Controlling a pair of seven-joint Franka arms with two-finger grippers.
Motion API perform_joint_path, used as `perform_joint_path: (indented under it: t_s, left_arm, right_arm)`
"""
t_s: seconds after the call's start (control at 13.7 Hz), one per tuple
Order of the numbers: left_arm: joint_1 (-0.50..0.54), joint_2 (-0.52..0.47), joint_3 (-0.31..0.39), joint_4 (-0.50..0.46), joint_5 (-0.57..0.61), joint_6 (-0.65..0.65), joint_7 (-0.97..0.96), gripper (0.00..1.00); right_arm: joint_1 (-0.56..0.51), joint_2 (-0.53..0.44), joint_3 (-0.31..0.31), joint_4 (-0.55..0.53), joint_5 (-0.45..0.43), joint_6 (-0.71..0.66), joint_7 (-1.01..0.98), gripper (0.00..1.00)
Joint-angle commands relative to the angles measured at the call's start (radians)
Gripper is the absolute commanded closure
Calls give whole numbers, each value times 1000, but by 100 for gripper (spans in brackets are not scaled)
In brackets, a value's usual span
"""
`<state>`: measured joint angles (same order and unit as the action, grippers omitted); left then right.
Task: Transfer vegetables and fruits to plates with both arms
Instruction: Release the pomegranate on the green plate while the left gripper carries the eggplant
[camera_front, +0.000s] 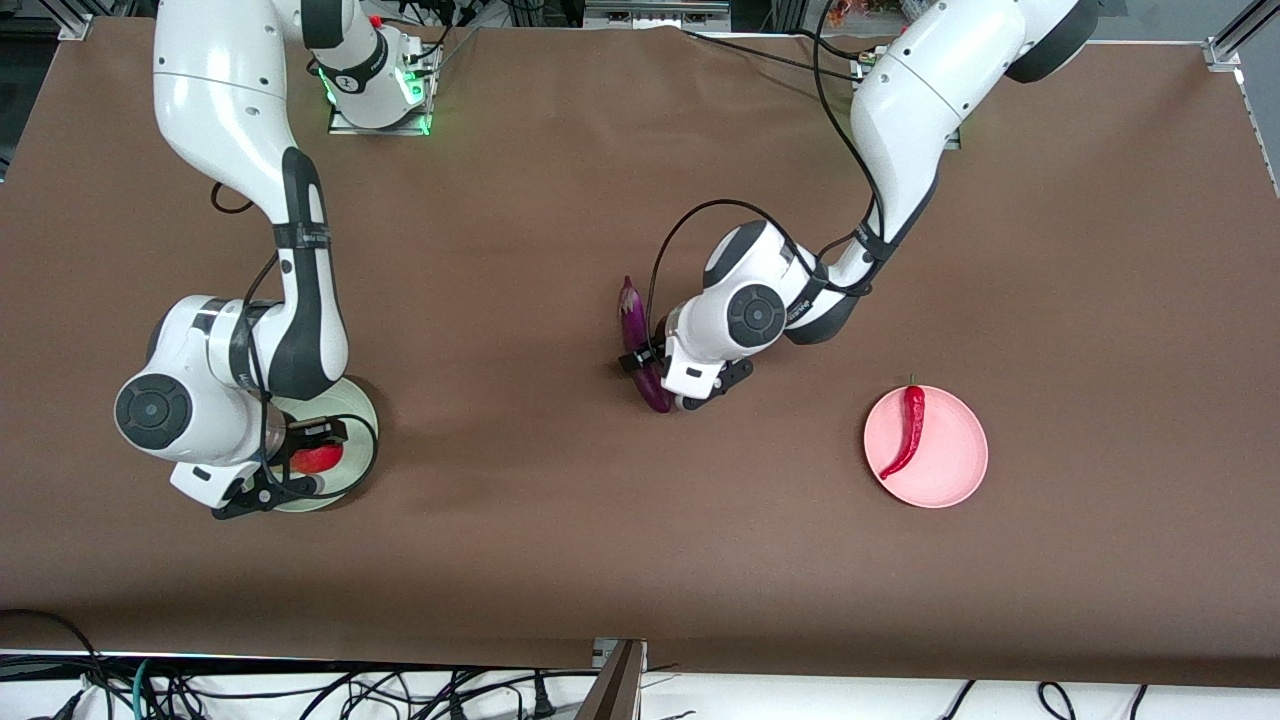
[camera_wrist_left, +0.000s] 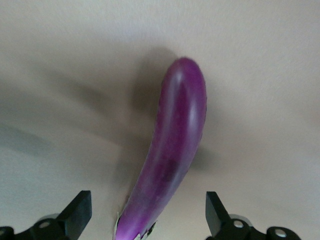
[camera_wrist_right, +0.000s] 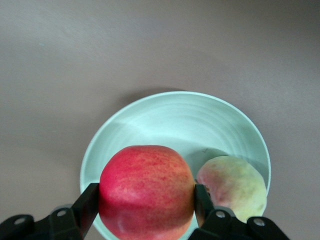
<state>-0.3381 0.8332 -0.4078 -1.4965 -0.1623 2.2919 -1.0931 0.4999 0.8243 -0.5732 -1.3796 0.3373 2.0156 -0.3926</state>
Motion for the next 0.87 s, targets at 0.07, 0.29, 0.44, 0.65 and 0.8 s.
perform_joint_path:
  t_s: [0.07, 0.29, 0.44, 0.65, 0.8]
  left_arm:
    - [-58, 24, 21, -1, 101, 24, -86, 0]
    - [-71, 30, 29, 2, 104, 26, -88, 4]
    - [-71, 33, 29, 1, 106, 61, -88, 30]
    - [-71, 35, 30, 1, 107, 66, -88, 70]
    - [-71, 33, 32, 1, 107, 66, -87, 89]
  right_arm:
    - [6, 15, 9, -7, 2, 34, -2, 81]
    - [6, 25, 10, -9, 8, 46, 3, 81]
    - [6, 35, 12, -12, 8, 48, 5, 80]
    - [6, 44, 12, -18, 23, 54, 9, 79]
    - [6, 52, 13, -30, 31, 72, 9, 79]
